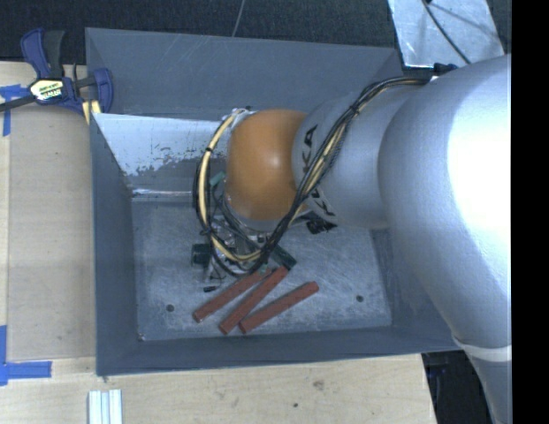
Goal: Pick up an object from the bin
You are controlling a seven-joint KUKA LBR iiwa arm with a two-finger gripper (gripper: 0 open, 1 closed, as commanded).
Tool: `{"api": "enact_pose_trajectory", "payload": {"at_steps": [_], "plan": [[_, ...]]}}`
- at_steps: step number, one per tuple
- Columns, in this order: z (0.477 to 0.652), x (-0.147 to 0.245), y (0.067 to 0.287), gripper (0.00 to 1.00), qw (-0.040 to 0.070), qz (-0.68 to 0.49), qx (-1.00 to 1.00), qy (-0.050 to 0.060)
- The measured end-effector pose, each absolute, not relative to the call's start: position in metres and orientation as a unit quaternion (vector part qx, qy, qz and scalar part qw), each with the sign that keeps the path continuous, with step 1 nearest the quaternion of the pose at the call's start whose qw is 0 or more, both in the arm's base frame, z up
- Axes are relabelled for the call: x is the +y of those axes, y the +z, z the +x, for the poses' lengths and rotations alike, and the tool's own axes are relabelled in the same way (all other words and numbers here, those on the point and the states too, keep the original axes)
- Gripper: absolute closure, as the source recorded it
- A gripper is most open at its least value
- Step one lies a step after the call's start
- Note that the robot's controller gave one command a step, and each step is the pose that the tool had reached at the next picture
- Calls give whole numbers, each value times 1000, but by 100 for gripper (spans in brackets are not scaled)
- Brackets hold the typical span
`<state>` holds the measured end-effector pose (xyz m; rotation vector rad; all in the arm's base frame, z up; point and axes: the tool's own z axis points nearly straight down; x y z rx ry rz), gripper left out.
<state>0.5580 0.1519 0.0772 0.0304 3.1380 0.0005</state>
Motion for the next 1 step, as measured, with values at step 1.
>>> {"api": "enact_pose_trajectory", "payload": {"at_steps": [1], "plan": [[540,171,137,100,-2,11,1000,-1]]}}
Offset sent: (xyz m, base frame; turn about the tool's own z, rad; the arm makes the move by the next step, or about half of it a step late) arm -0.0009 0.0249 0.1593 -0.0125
